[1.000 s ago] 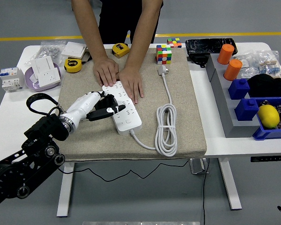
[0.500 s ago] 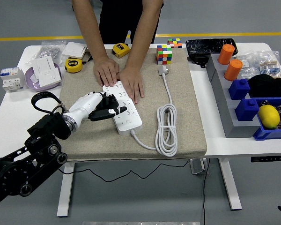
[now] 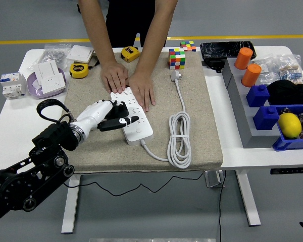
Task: Pick up the plug,place it near the board,insert it into the board,press the button
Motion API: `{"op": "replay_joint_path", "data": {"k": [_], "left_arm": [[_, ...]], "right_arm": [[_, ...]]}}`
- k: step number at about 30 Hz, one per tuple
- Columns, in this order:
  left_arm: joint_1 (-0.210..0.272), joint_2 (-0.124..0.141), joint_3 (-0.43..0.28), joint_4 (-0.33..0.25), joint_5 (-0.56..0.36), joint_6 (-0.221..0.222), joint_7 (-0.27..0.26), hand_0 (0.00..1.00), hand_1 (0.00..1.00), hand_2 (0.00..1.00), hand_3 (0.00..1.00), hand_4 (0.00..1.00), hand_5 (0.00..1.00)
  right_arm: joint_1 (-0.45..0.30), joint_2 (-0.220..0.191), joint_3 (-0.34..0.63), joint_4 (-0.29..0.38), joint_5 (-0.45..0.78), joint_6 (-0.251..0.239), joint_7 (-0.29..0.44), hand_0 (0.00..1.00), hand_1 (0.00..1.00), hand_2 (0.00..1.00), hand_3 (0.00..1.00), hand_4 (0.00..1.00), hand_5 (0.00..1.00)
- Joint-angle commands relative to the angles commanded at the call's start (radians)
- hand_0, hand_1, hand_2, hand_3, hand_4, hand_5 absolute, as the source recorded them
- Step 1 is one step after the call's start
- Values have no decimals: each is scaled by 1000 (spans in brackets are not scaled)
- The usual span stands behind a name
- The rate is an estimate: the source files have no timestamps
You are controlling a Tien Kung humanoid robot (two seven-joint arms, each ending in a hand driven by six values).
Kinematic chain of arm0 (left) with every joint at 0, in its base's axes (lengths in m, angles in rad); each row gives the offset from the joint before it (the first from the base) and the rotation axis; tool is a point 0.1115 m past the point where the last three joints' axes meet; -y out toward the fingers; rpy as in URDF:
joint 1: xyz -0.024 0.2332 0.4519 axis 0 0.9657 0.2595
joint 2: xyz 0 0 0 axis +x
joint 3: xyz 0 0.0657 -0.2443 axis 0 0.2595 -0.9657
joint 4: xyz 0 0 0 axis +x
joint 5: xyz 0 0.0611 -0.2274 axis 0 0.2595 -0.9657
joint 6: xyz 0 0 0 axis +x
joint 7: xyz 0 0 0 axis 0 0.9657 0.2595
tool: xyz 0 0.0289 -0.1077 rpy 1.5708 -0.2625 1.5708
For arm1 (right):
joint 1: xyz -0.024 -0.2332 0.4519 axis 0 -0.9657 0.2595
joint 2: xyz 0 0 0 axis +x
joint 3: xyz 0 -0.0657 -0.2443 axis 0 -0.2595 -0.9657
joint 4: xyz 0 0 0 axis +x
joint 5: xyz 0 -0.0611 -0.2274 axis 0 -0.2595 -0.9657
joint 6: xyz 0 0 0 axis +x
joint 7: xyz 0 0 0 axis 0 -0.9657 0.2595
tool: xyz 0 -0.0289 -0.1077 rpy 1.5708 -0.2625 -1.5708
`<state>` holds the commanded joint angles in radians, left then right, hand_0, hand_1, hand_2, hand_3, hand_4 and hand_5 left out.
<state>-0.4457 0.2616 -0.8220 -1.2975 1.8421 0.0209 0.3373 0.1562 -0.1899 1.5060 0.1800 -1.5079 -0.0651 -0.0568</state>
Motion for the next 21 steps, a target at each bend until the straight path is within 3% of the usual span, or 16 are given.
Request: {"op": "replay_joint_path", "data": {"k": [10,15,17,18,21], "left_arm": [[7,3,-9,-25,14,21,-10,998,950,855,778,998,998],[18,-2,-30,-84,-50,116,-69,998,950,855,778,998,998],[22,-10,-48,-121,-73,154,-78,954,925,847,777,978,998],[23,-12,-54,-136,-75,165,-77,954,925,847,777,978,998],[30,-19,-90,-212,-36,190,-6,954,925,847,777,978,998]], "right_arm": [[-2,-1,-1,0,-1,-1,-2,998,833,725,743,998,844],[-1,0,-1,0,-1,-3,-2,998,833,725,743,998,844],[-1,0,-1,0,-1,-3,-1,998,833,725,743,998,844],[-1,-1,-2,0,0,-2,-1,998,833,725,743,998,844],[0,-1,0,0,0,-3,-1,998,833,725,743,998,844]]}}
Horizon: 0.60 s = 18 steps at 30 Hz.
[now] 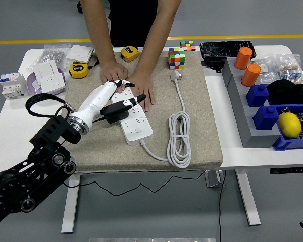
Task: Pick up the plug,place it near the board,insert it into the board,press the button
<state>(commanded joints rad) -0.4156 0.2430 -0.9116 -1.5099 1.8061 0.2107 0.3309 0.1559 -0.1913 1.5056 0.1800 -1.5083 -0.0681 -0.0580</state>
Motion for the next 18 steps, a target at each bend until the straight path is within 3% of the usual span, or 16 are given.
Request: {"op": "replay_joint_path", "data": {"k": [1,3,6,7,12,13,18], "left_arm": [[3,-2,-9,-22,9,2,33,582,611,622,700,715,561],[8,-7,-27,-58,13,-7,94,582,611,622,700,715,561],[12,-15,-55,-90,0,-66,194,582,611,622,700,715,561],[11,-17,-64,-92,-10,-87,221,260,169,258,734,478,295],[10,-9,-83,-86,-89,-177,290,260,169,258,734,478,295],[9,-6,-82,-86,-116,-196,295,162,55,158,824,397,206],[-13,28,-52,-70,-324,-329,282,162,55,158,824,397,206]], "right_arm": [[0,0,1,0,0,0,0,998,833,729,743,998,844],[-1,-1,3,0,-1,0,0,998,833,729,743,998,844],[-2,-6,8,0,-5,0,-2,998,833,729,743,998,844],[-2,-9,10,0,-6,0,-2,998,833,727,743,998,846],[4,-15,7,0,-1,-1,-1,998,833,727,743,998,846],[5,-15,6,0,0,-2,-1,998,833,731,744,998,846],[8,-13,5,0,5,-3,0,998,833,731,744,998,846]]}}
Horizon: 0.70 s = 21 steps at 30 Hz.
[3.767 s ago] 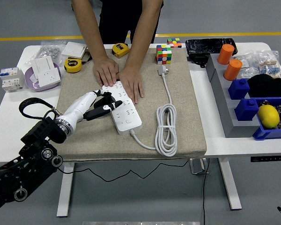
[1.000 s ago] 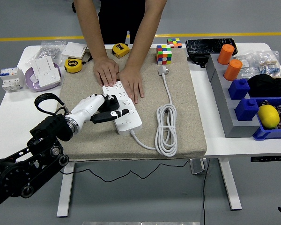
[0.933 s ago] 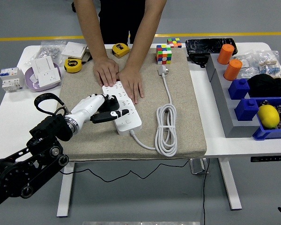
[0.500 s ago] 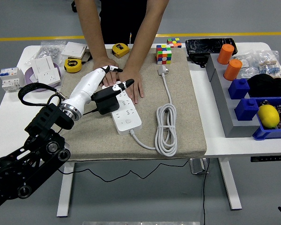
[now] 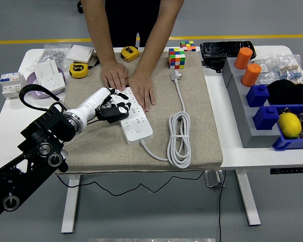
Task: Pick up the plug,place it near the board,insert it into the board,press the button
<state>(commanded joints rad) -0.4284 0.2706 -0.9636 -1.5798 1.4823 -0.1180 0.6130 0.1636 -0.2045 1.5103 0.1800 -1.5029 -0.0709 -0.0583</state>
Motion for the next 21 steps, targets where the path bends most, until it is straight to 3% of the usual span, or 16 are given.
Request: {"op": "replay_joint_path", "data": {"k": [1,3,6,7,12,21], "left_arm": [[-5,5,7,3,-39,-22,-2,136,46,165,937,468,43],[-37,39,60,26,-130,-71,-19,136,46,165,937,468,43],[-66,65,116,55,-254,-90,-23,136,46,165,937,468,43],[-73,68,130,65,-299,-96,-19,127,43,174,943,532,2],[-94,62,180,107,-485,-111,2,127,43,180,944,523,16],[-108,41,187,185,-467,-86,0,127,44,181,946,539,2]], "right_arm": [[0,0,0,0,0,0,0,998,833,731,744,998,846],[0,0,2,0,-1,0,-2,998,833,731,744,998,846],[0,-1,1,0,1,0,-2,998,833,731,744,998,846],[1,-1,1,0,2,0,-1,998,833,732,744,998,846],[-1,0,4,0,-1,0,-2,998,832,732,744,998,847],[-1,1,2,0,-2,1,-1,998,833,733,744,998,847]]}}
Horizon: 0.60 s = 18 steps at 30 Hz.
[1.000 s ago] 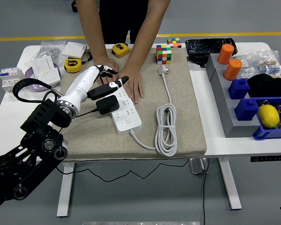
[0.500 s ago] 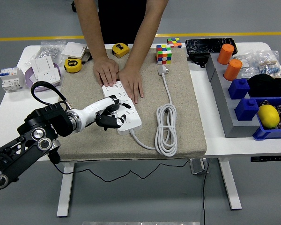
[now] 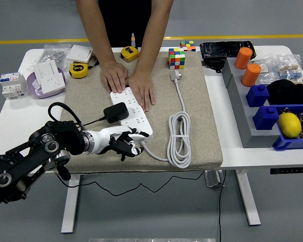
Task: Pick up the plug,place it near the board,insert it into the board,press the button
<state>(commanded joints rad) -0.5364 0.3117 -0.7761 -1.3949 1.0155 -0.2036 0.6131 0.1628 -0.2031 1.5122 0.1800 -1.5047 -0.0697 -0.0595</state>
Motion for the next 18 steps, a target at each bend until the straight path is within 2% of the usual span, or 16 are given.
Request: {"op": "replay_joint_path", "data": {"k": [6,12,18], "left_arm": [[-3,-12,-6,43,45,22,-11,126,45,184,943,554,2],[-4,-8,-11,20,173,38,-15,127,45,185,936,553,2],[-5,-12,0,7,223,26,2,127,46,187,927,556,2]], "right_arm": [[-2,0,2,0,-4,1,-1,998,833,734,745,998,847],[-6,0,3,0,-6,1,-2,998,833,734,744,998,848],[-4,0,0,0,-3,1,0,998,833,734,743,998,848]]}}
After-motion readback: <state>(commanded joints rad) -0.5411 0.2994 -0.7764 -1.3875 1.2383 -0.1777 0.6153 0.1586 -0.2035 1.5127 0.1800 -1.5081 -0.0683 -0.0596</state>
